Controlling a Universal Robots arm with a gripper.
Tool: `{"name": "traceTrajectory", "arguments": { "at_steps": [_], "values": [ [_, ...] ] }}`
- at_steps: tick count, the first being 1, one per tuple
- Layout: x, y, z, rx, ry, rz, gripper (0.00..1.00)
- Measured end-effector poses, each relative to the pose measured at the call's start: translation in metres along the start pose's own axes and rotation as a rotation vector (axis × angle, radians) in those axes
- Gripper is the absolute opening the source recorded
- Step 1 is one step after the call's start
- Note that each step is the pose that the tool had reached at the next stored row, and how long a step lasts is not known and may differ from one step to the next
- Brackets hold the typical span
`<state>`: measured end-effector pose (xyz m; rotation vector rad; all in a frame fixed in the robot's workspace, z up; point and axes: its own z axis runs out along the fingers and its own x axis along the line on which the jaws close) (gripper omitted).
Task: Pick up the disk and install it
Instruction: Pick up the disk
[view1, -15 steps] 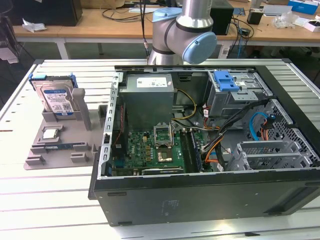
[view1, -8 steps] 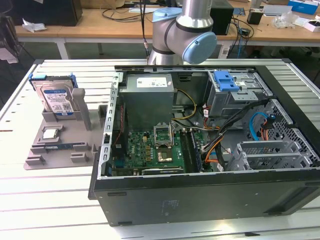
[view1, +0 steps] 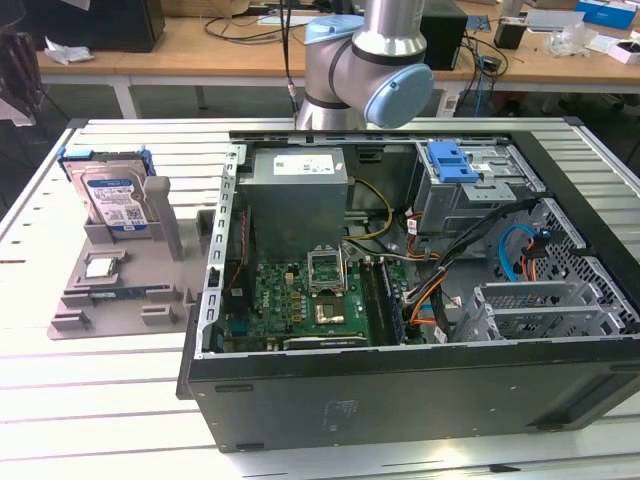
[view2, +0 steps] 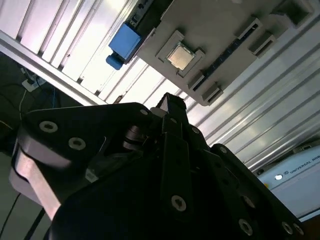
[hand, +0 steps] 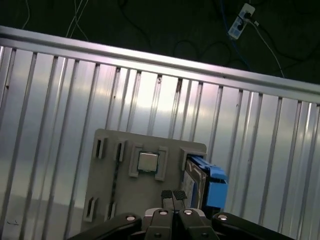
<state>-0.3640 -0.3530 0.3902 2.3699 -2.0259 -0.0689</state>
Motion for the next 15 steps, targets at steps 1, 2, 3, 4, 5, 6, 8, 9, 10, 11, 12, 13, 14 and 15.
{"name": "traceTrajectory", "arguments": {
  "at_steps": [1, 2, 3, 4, 5, 6, 8, 9, 10, 11, 12, 13, 14, 15],
  "values": [
    [0.0, 0.0, 0.0, 0.0002, -0.0002, 0.012, 0.11],
    [0.0, 0.0, 0.0, 0.0003, -0.0005, 0.021, 0.11],
    [0.0, 0.0, 0.0, 0.0005, -0.0008, 0.031, 0.11],
    [0.0, 0.0, 0.0, 0.0006, -0.001, 0.04, 0.11],
    [0.0, 0.0, 0.0, 0.0008, -0.0014, 0.051, 0.11],
    [0.0, 0.0, 0.0, 0.0009, -0.0016, 0.059, 0.11],
    [0.0, 0.0, 0.0, 0.0013, -0.0019, 0.092, 0.11],
    [0.0, 0.0, 0.0, 0.0015, -0.002, 0.1, 0.11],
    [0.0, -0.0001, 0.0, 0.0016, -0.0022, 0.109, 0.11],
    [0.0, 0.0, 0.0, 0.0018, -0.0023, 0.118, 0.11],
    [0.0, 0.0, 0.0, 0.0018, -0.0023, 0.127, 0.11],
    [0.0, 0.0, 0.0, 0.002, -0.0024, 0.141, 0.11],
    [0.0, -0.0001, 0.0, 0.0021, -0.0023, 0.147, 0.11],
    [0.0, -0.0001, 0.0, 0.0022, -0.0024, 0.158, 0.11]
  ]
}}
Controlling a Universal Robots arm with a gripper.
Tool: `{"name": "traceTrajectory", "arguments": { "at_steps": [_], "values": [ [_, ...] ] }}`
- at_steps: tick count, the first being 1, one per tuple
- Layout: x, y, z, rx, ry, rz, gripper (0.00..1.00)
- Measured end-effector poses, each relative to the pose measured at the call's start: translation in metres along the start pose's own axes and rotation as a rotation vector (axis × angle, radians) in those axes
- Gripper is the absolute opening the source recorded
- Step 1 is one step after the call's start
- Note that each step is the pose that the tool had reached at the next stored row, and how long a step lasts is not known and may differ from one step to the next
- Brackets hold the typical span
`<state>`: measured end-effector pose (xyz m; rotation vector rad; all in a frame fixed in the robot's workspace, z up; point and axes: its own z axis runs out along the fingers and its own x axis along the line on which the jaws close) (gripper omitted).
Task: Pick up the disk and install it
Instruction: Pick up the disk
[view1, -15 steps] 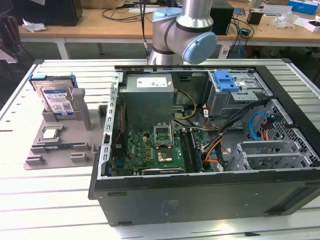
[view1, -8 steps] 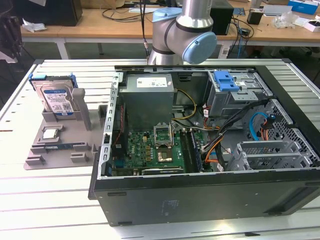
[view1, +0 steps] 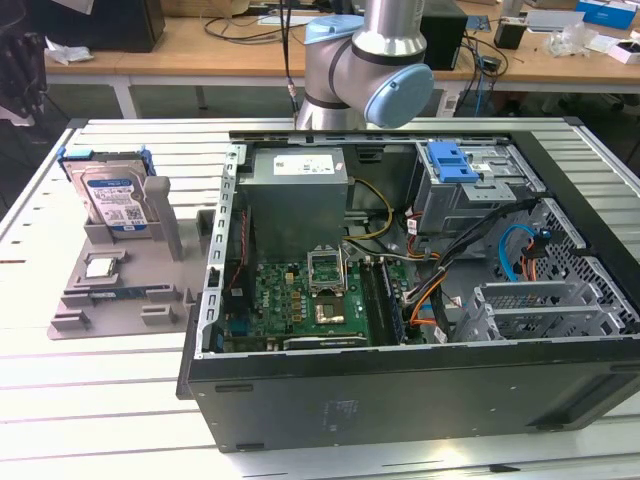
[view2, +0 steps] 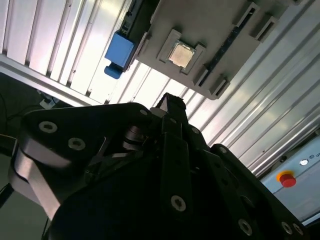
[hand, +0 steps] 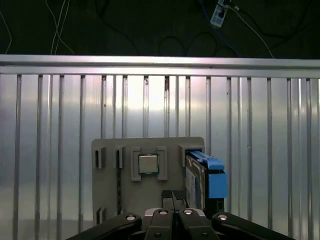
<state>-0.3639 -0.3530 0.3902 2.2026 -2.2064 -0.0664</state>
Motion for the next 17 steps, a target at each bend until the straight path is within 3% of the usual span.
{"name": "traceTrajectory", "arguments": {
  "at_steps": [1, 11, 13, 14, 15, 17],
  "values": [
    [0.0, 0.0, 0.0, 0.0003, 0.0001, 0.017, 0.11],
    [0.0, -0.0001, 0.0, 0.0003, 0.0001, 0.018, 0.11],
    [0.0, -0.0001, 0.0, 0.0003, 0.0002, 0.018, 0.16],
    [0.0, 0.0, 0.0, 0.0003, 0.0001, 0.018, 0.29],
    [0.0, 0.0, 0.0, 0.0003, 0.0001, 0.018, 0.29],
    [0.0, -0.0001, 0.0, 0.0003, 0.0002, 0.018, 0.42]
  ]
}}
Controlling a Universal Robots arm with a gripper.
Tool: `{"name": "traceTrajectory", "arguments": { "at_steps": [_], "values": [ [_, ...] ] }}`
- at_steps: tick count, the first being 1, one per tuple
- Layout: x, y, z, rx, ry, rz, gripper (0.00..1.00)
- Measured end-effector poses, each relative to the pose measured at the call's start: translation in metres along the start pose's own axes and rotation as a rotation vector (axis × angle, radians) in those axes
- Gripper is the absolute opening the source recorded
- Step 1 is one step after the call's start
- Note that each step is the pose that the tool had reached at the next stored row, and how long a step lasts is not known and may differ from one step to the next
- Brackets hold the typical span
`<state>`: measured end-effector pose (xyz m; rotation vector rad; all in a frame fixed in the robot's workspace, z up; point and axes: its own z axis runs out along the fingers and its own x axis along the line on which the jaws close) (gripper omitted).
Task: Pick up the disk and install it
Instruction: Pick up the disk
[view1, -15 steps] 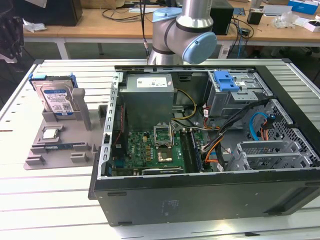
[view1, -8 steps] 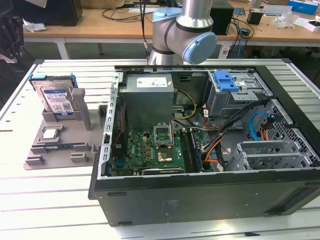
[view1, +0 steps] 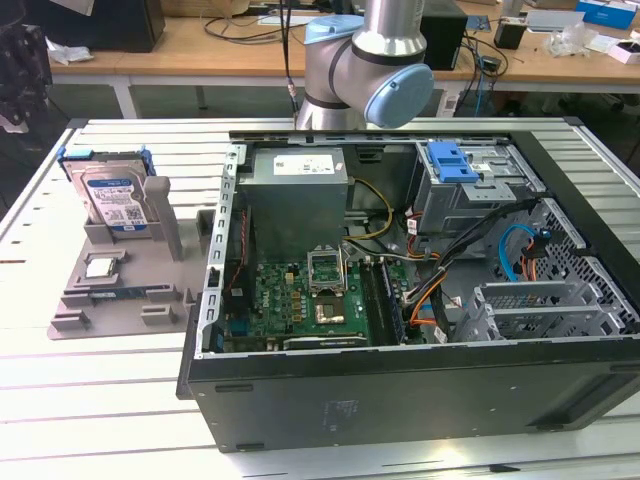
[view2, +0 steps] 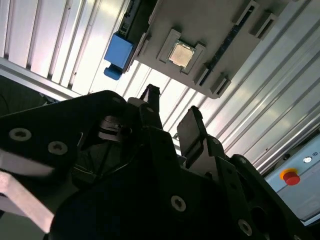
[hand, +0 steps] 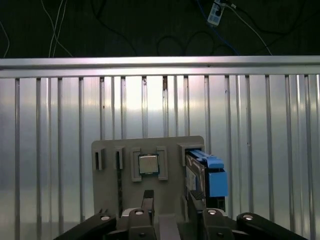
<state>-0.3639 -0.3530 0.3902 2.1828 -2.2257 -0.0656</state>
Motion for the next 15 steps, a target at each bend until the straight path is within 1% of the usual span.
{"name": "traceTrajectory", "arguments": {
  "at_steps": [1, 4, 5, 7, 8, 12, 15],
  "values": [
    [0.0, 0.0, 0.0, 0.0, 0.0, 0.0, 0.48],
    [-0.0011, 0.0, 0.0, 0.0, 0.0005, 0.0, 0.48],
    [-0.0045, -0.0001, 0.0, -0.0002, 0.0009, 0.0, 0.48],
    [-0.0147, -0.0007, 0.0002, 0.0001, 0.0017, 0.0, 0.48],
    [-0.0178, -0.001, 0.0002, 0.0001, 0.0018, 0.0, 0.48],
    [-0.0276, -0.0021, 0.0004, 0.0, 0.0019, 0.0, 0.48],
    [-0.0314, -0.003, 0.0006, 0.0, 0.0018, 0.0, 0.48]
  ]
}}
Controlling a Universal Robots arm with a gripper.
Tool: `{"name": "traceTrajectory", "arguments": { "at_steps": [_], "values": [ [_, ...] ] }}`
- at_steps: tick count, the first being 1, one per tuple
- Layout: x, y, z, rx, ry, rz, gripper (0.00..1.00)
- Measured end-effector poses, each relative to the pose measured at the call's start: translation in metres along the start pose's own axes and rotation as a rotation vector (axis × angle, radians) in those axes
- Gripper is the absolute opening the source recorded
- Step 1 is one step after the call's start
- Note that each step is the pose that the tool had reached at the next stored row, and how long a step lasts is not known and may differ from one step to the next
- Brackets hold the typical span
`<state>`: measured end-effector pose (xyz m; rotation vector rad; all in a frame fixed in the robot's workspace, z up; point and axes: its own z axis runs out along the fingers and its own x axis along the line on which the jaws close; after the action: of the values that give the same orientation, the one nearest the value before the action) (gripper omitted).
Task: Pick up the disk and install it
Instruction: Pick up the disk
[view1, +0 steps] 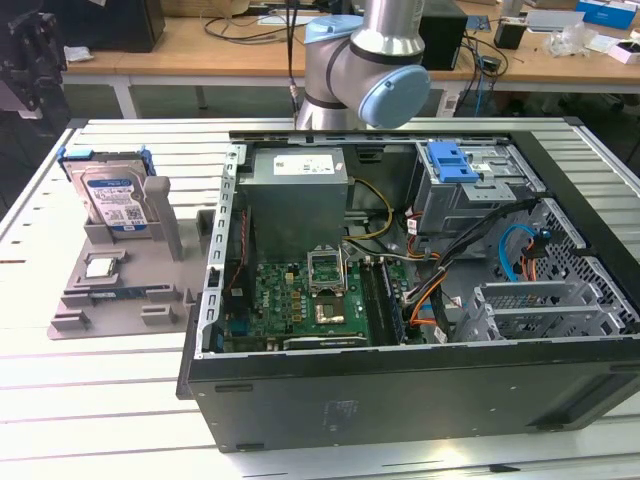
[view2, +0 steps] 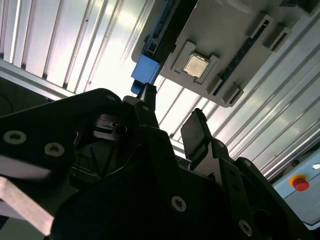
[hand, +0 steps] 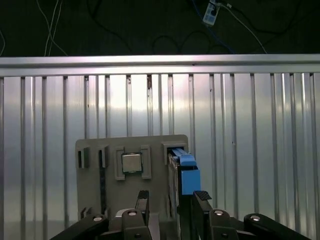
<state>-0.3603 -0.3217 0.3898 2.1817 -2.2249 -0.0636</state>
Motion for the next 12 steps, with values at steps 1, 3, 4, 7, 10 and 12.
{"name": "traceTrajectory", "arguments": {
  "at_steps": [1, 3, 4, 7, 10, 12],
  "values": [
    [-0.0009, -0.0004, 0.0002, 0.0, 0.0, 0.0, 0.48],
    [-0.0058, -0.0026, 0.002, 0.0, 0.0001, 0.0, 0.48],
    [-0.0093, -0.0043, 0.0043, 0.0, 0.0002, 0.0, 0.48],
    [-0.0128, -0.0057, 0.0079, 0.0, 0.0017, 0.0, 0.48],
    [-0.0145, -0.0062, 0.0092, 0.0, 0.0028, 0.0, 0.48],
    [-0.0157, -0.0067, 0.0102, 0.0002, 0.0031, 0.0, 0.48]
  ]
}}
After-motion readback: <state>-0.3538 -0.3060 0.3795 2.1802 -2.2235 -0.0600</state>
